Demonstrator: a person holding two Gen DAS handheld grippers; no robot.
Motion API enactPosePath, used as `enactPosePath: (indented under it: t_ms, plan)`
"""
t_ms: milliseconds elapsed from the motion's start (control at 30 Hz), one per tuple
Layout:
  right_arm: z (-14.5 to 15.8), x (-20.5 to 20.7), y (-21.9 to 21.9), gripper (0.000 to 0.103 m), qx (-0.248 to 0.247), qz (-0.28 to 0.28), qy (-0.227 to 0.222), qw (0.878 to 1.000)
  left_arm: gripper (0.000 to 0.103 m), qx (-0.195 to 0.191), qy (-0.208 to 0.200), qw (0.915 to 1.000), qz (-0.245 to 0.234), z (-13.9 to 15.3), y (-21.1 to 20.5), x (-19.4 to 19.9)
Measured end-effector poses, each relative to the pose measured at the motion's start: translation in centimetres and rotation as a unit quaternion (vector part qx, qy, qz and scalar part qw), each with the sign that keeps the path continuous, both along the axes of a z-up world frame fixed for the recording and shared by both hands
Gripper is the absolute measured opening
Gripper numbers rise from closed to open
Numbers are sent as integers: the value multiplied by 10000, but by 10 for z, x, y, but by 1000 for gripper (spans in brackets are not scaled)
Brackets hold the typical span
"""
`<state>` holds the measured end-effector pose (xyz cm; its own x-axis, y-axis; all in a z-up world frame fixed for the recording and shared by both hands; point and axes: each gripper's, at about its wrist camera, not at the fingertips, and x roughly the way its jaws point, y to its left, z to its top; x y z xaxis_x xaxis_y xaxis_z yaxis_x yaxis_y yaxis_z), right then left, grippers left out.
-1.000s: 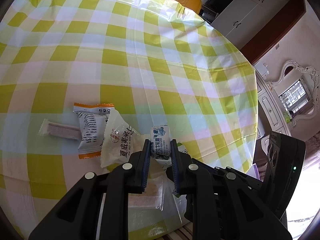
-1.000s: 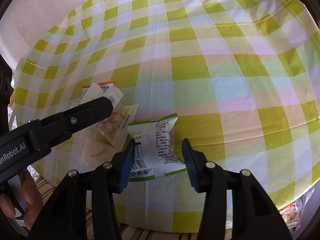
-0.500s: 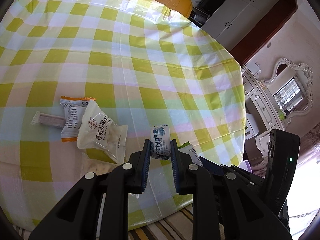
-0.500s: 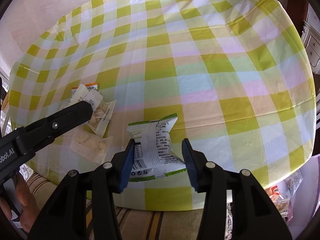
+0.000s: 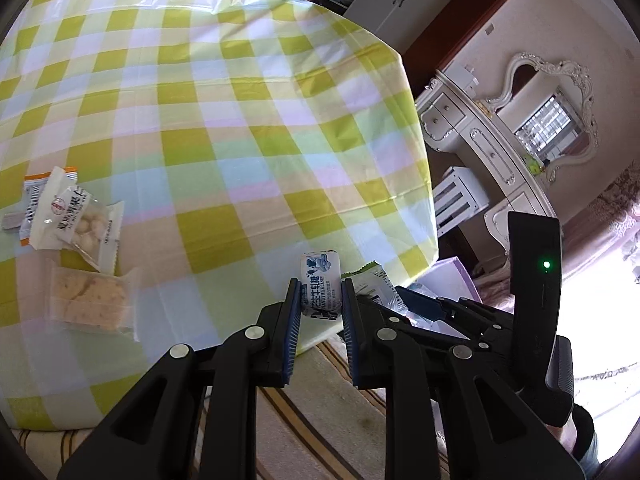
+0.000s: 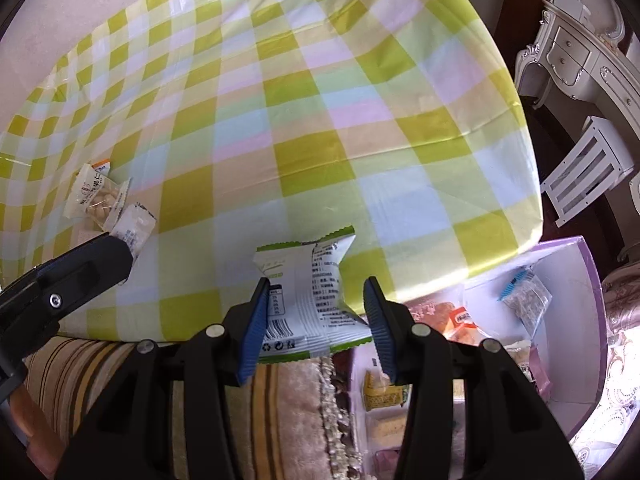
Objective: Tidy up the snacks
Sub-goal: 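Carry both packets over the white box with both tools, then open both tools over the white box to drop the packets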
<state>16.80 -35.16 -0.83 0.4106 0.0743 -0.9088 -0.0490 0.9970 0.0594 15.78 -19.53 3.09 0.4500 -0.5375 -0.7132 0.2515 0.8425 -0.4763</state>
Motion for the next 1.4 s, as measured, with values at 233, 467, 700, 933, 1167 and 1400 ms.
enactPosePath:
  t_ms: [233,467,700,933,1167,1400]
  plan:
    - [-11,-21,-51,47,-237,-480,188,9984,20,105,51,9977,-666,-2,-53,-16]
    - [-24,-39,-94,47,-402,-876,366,9947,20,141,211,9925,-1199,-9,-96,-24]
    - [-34,-50,-127,47,-500,-1199,474,9904,20,327,381,9840,-1710,-18,-142,-33]
    - [-44,-60,-157,47,-618,-1556,578,9842,20,441,576,9761,-2050,-30,-173,-36]
    - [-53,-64,-178,48,-678,-1798,657,9792,20,527,653,9684,-2349,-38,-194,-39]
    - [-60,-66,-187,48,-703,-1941,730,9757,20,565,706,9638,-2510,-42,-205,-41]
